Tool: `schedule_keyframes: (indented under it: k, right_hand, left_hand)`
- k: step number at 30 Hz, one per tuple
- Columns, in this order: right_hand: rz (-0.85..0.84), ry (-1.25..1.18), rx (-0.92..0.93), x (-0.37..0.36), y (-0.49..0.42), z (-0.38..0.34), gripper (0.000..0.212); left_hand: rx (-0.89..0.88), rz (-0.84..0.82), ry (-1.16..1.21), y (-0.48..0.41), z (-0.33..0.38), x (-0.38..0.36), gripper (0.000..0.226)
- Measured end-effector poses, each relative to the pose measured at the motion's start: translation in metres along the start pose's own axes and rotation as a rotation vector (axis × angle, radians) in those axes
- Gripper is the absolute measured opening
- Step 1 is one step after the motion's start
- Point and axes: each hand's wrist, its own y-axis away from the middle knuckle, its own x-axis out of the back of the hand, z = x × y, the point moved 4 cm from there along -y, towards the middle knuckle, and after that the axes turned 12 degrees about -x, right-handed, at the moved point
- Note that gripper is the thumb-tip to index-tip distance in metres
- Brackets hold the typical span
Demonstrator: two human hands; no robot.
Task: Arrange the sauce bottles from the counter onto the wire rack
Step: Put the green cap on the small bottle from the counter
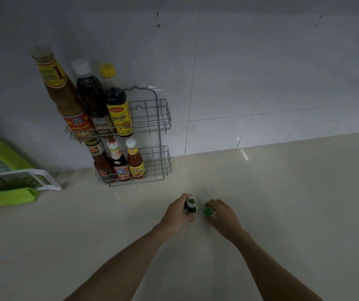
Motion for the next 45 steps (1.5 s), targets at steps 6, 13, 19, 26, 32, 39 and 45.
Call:
schedule_keyframes:
  k: [6, 13, 19, 26, 32, 39, 45]
  right_hand:
    - [0.133, -0.241, 0.19, 0.035, 0.001, -0.032, 0.042]
    - [0.005, -0.193, 0.492, 0.065, 0.011, -0.105, 0.037]
    - [-0.211, -0.071, 0.6, 0.07, 0.027, -0.165, 0.029]
    - [-0.485, -0.192, 0.527, 0.076, 0.04, -0.194, 0.036]
    - [-0.414, -0.065, 0.507, 0.084, 0.049, -0.203, 0.022]
    - [-0.281, -0.162, 0.542, 0.091, 0.066, -0.208, 0.026]
    - [-0.279, -0.059, 0.583, 0.097, 0.068, -0.213, 0.032]
  left_hand:
    - [-0.011, 0.109, -0.027, 0.007, -0.005, 0.009, 0.035]
    - [-0.013, 0.263, -0.004, 0.032, -0.007, 0.053, 0.032]
    - [0.051, 0.184, 0.208, 0.062, -0.009, 0.087, 0.038]
    - [0.064, -0.047, 0.552, 0.093, -0.002, 0.101, 0.041]
    - [0.051, -0.033, 0.642, 0.103, 0.004, 0.106, 0.041]
    - [0.014, 0.037, 0.603, 0.106, 0.013, 0.12, 0.04]
    - [0.015, 0.001, 0.549, 0.111, 0.013, 0.114, 0.033]
